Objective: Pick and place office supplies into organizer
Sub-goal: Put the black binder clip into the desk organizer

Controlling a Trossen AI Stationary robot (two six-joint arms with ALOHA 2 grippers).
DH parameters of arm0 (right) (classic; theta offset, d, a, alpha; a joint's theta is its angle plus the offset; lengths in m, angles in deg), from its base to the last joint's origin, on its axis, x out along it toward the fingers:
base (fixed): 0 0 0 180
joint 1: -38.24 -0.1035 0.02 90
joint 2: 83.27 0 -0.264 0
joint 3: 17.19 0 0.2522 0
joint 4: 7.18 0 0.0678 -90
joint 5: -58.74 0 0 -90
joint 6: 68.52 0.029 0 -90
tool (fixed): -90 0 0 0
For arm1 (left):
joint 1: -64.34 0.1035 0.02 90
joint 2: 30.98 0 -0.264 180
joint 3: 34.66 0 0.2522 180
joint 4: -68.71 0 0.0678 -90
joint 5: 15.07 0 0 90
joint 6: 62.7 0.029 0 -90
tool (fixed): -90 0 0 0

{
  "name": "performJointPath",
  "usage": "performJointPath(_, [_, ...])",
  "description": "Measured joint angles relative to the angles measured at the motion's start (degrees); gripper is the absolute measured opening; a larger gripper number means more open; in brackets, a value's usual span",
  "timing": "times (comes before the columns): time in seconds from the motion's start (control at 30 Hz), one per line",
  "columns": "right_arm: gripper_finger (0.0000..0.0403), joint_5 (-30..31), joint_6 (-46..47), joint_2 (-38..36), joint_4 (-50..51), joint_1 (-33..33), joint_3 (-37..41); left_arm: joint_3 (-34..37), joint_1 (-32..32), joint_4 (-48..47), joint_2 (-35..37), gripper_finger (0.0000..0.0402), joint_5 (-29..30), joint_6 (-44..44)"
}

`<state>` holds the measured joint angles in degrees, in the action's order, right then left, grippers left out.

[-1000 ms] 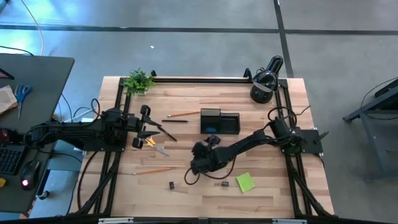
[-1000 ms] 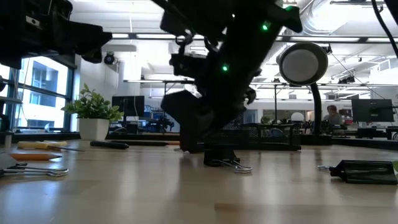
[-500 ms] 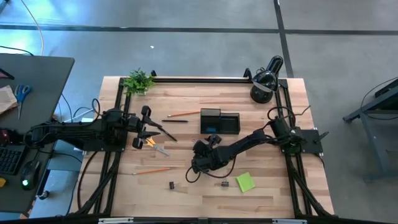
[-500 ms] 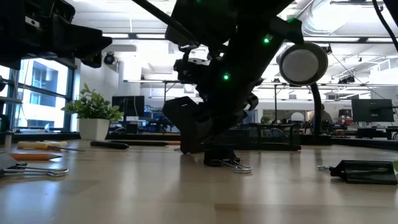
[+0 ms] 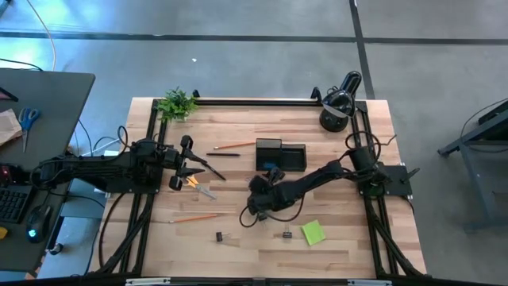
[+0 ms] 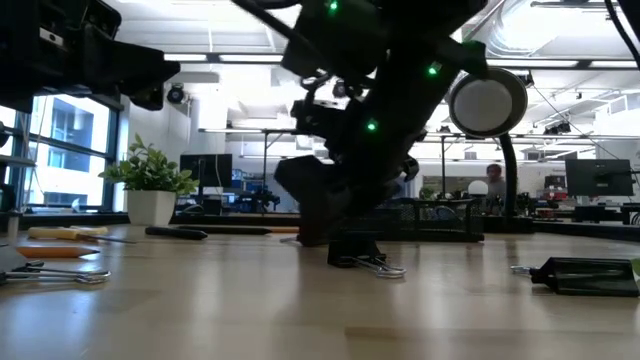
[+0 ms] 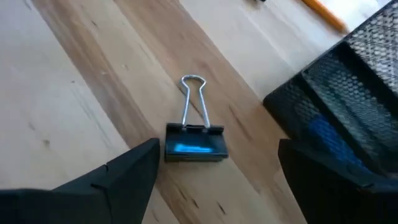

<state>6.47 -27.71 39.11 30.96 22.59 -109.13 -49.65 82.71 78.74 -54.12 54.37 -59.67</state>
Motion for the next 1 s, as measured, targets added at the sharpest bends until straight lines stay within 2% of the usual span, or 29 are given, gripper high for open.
performJointPath(0.3, [0.0323,-1.89,3.25,-2.81,-11.33,0.22,8.13,0.0,0.0,0.0,-0.01,0.0129,0.02,0.01])
performJointPath(0.67, [0.0323,1.16,4.81,-2.57,-12.29,-0.49,8.25,0.0,-0.02,0.0,-0.01,0.0129,0.04,-0.28])
performJointPath(1.0, [0.0323,2.34,-0.9,-2.02,-18.72,-0.08,8.24,0.0,0.0,-0.05,0.0,0.0129,0.13,-0.28])
